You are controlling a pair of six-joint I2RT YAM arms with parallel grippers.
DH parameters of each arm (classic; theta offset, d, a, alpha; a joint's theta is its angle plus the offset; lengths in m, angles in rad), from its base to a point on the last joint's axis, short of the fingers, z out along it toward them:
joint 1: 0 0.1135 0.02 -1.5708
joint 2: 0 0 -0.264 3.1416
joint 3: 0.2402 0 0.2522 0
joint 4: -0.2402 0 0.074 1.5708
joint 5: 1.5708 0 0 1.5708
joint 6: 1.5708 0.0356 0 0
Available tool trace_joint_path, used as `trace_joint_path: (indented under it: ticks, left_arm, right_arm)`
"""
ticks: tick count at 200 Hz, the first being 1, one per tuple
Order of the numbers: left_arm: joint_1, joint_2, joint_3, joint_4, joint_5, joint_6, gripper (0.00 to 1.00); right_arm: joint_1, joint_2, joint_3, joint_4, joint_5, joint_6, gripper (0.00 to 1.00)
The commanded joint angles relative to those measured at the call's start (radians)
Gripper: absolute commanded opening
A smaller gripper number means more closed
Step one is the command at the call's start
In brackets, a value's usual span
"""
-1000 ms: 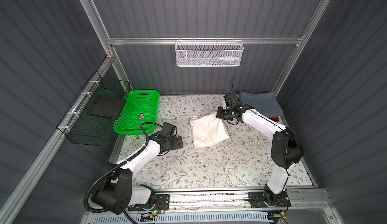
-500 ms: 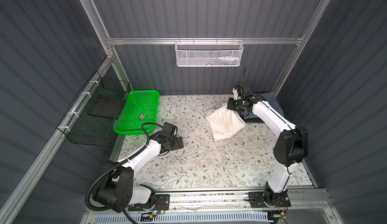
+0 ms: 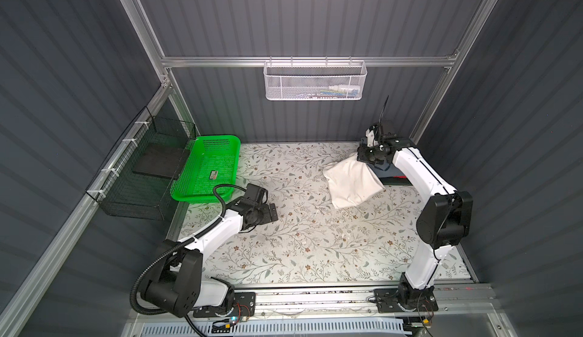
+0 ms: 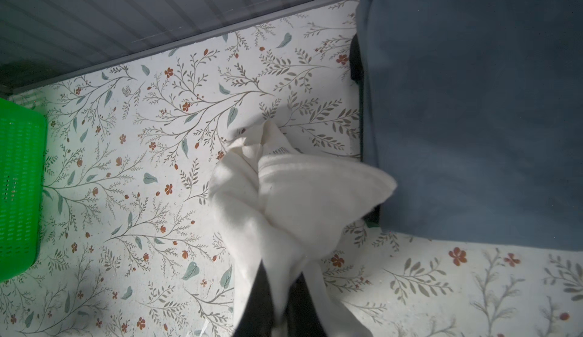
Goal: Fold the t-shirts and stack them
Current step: 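Carry the folded white shirt with the right gripper onto the shirt stack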
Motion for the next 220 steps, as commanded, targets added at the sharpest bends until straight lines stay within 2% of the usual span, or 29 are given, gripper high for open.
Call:
trace_joint_path:
  ticks: [1, 77, 102, 145, 182, 220]
  left_arm:
    - [0.008, -0.024, -0.005, 0.012, 0.008, -0.022, 1.0]
    - [0.008, -0.006, 0.001, 0.017, 0.013, -0.016, 1.0]
    - [0.008, 0.007, 0.01, 0.016, 0.014, -0.015, 1.0]
    - [0.008, 0.025, 0.022, 0.008, 0.006, -0.008, 1.0]
    - [0.008, 0.06, 0.033, 0.007, 0.008, -0.007, 1.0]
    - [0.008, 0.095, 0.054, -0.002, 0.006, -0.004, 1.0]
  right_arm:
    - [-0.031, -0.013, 0.059, -0.025, -0.009, -0.031, 0.0]
    - [-0.124, 0.021, 0.202, -0.077, -0.023, -0.074, 0.0]
    - [-0.151, 0.04, 0.276, -0.078, -0.064, -0.08, 0.0]
    - [-0.196, 0.146, 0.494, -0.123, -0.123, -0.102, 0.0]
    - [-0.242, 0.248, 0.646, -0.124, -0.179, -0.07, 0.0]
    - [-0.283, 0.298, 0.664, -0.061, -0.187, -0.045, 0.0]
